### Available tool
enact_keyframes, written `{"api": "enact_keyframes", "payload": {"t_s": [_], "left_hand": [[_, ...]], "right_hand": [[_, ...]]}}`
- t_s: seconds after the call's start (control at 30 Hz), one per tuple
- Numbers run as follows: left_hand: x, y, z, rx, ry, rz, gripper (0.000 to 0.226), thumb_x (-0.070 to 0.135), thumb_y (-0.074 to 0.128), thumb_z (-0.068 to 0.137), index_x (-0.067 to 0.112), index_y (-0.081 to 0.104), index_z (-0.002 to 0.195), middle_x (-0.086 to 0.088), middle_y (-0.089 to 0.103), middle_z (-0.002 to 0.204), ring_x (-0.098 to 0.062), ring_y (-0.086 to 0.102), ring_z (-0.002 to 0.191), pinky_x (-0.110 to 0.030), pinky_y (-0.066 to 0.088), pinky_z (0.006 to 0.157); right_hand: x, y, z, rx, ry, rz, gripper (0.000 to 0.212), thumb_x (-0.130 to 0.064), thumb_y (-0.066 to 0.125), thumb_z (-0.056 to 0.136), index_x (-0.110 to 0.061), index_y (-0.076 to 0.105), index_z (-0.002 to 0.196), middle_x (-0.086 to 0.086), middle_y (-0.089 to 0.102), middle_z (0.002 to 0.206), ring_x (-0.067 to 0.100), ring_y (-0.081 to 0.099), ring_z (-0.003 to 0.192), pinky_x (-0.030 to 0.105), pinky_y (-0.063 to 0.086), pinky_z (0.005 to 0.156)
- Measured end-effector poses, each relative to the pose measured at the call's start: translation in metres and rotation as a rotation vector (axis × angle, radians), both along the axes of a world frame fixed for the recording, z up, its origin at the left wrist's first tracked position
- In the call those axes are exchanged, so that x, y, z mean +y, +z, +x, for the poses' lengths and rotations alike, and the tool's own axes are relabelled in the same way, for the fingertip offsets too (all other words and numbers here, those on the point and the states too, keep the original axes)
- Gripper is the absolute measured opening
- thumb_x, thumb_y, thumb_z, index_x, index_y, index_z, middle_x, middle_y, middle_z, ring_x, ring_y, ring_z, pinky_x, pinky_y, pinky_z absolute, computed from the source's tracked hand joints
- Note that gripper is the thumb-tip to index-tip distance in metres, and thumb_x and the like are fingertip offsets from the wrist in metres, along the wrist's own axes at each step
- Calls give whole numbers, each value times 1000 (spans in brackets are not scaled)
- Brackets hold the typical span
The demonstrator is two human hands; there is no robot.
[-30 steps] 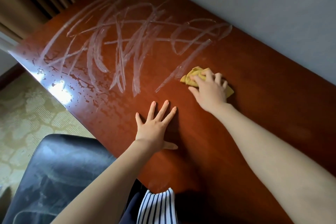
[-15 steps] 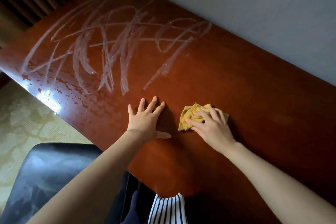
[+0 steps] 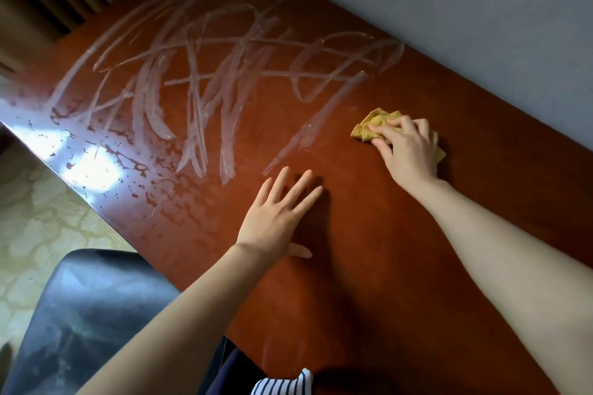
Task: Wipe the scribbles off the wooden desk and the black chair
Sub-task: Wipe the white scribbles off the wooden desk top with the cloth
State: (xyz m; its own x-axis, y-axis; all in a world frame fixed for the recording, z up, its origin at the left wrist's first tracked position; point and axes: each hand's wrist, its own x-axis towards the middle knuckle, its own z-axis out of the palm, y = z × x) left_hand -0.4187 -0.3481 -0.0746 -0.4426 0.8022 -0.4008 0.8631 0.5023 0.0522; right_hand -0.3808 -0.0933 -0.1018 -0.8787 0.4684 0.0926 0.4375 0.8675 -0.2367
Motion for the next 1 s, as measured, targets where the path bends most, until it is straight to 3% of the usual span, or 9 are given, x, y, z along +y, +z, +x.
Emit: {"api": "enact_keyframes", "payload": {"t_s": [0.3, 0.53, 0.63, 0.7, 0.77, 0.87, 1.0], "left_hand": [[5, -5, -8, -35, -16, -44, 112, 74, 51, 73, 30, -21, 146, 2, -22, 156, -26, -25, 142, -46, -20, 109], [6, 0, -5, 52, -27, -79, 111, 74, 51, 73, 28, -17, 148, 0, -17, 158, -30, -16, 144, -50, -15, 112], [3, 4, 1, 90, -36, -55, 109, 73, 54, 72, 21, 1, 152, -7, 5, 159, -33, 5, 145, -53, -3, 114], [-2, 6, 5, 122, -56, 43, 104, 72, 68, 60, 14, 40, 142, -12, 46, 142, -32, 42, 132, -55, 23, 111], [-10, -4, 6, 174, -75, 220, 84, 67, 74, 57, 12, 63, 120, -7, 65, 116, -28, 61, 110, -53, 39, 101], [-13, 0, 6, 228, -50, 377, 56, 60, 54, 79, 11, 66, 102, -4, 66, 98, -26, 64, 93, -45, 44, 98], [-5, 9, 2, 248, 55, 453, 47, 51, 39, 88, 11, 62, 94, -4, 62, 86, -26, 61, 80, -37, 41, 90]], "right_hand": [[-9, 4, -103, -64, -140, -29, 27, -32, 51, 96, -31, 62, 121, 5, 46, 132, 34, 35, 122, 49, 31, 99], [-72, -1, -91, -67, 236, -28, 29, -39, 51, 94, -38, 60, 121, 2, 45, 136, 34, 34, 124, 49, 28, 102], [-88, -2, -66, -79, 365, -31, 28, -39, 53, 93, -39, 61, 120, 2, 49, 134, 35, 36, 125, 50, 28, 103], [-95, -3, -47, -89, 434, -22, 26, -38, 56, 91, -38, 64, 117, 1, 53, 130, 35, 40, 122, 50, 30, 100], [-99, -3, -26, -66, 467, -40, 22, -35, 64, 86, -35, 69, 108, 3, 60, 119, 37, 48, 113, 51, 35, 94], [-99, -6, 8, 12, 497, -32, 22, -29, 70, 83, -32, 71, 104, 4, 64, 111, 37, 54, 105, 49, 41, 89], [-84, -10, 51, 76, 549, -1, 28, -36, 47, 91, -30, 72, 103, 2, 65, 108, 34, 55, 102, 48, 43, 88]]}}
